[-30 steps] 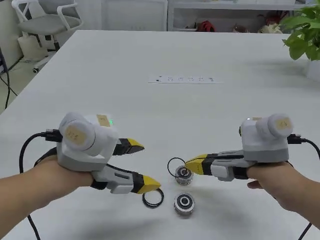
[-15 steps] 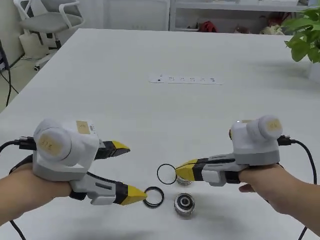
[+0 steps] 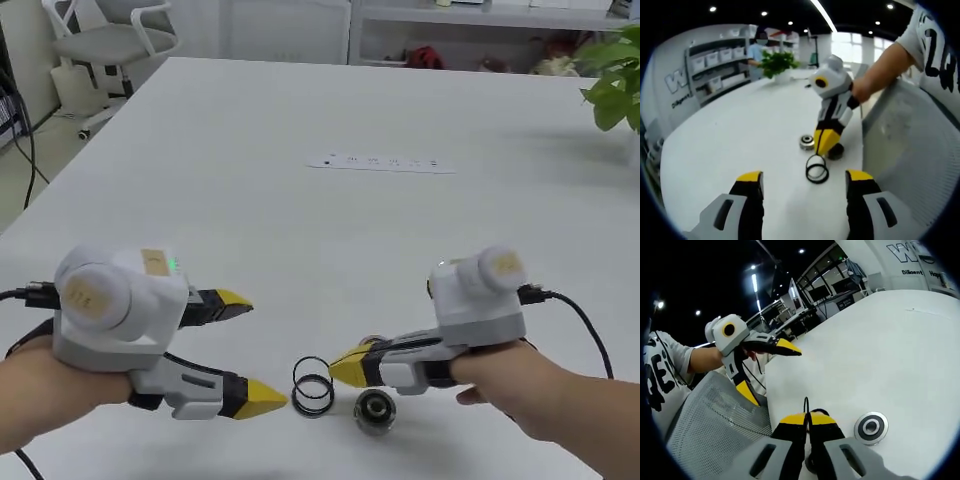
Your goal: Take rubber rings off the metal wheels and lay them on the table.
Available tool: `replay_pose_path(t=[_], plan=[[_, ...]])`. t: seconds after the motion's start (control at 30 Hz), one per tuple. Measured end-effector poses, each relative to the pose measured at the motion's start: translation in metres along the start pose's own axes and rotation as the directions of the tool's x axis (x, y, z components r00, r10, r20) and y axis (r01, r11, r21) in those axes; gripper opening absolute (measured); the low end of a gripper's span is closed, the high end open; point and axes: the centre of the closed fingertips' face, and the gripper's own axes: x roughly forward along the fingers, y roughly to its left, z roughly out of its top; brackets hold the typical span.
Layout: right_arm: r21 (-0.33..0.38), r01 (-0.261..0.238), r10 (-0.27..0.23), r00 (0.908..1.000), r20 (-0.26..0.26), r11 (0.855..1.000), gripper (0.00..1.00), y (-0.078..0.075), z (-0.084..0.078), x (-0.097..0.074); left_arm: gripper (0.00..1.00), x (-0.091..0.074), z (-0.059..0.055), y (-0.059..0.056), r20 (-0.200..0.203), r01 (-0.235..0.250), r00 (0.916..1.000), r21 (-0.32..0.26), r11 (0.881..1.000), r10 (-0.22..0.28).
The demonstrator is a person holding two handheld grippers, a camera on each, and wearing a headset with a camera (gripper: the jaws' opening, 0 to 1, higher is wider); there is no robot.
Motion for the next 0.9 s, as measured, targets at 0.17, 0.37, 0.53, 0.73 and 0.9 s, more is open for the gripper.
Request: replay_pose_path(t=[0.17, 0.37, 0.53, 0.73, 0.9], plan=[[0.042, 0.007, -0.006, 0.9998, -0.019, 0.999, 0.00, -0.004, -0.007, 0.005, 0.67, -0.002, -0.004, 0.000, -0.003, -0.005, 1.0000, -0.006, 1.000, 0.005], [0.034, 0.017, -0.015, 0.9991, -0.041, 0.999, 0.00, -0.004, -0.013, 0.006, 0.67, -0.005, -0.008, 0.003, -0.012, -0.012, 0.9999, -0.009, 1.000, 0.012], [0.015, 0.026, -0.025, 0.9988, -0.043, 1.000, 0.00, -0.006, -0.012, 0.006, 0.67, -0.007, -0.009, 0.006, -0.016, -0.019, 0.9997, -0.011, 1.000, 0.019], [-0.019, 0.034, -0.035, 0.9982, -0.048, 0.999, 0.07, -0.005, -0.012, 0.006, 0.67, -0.008, -0.010, 0.007, -0.019, -0.024, 0.9995, -0.013, 1.000, 0.024], [-0.043, 0.031, -0.033, 0.9982, -0.050, 0.999, 0.17, -0.001, -0.011, 0.006, 0.67, -0.007, -0.009, 0.007, -0.019, -0.022, 0.9996, -0.012, 1.000, 0.022]])
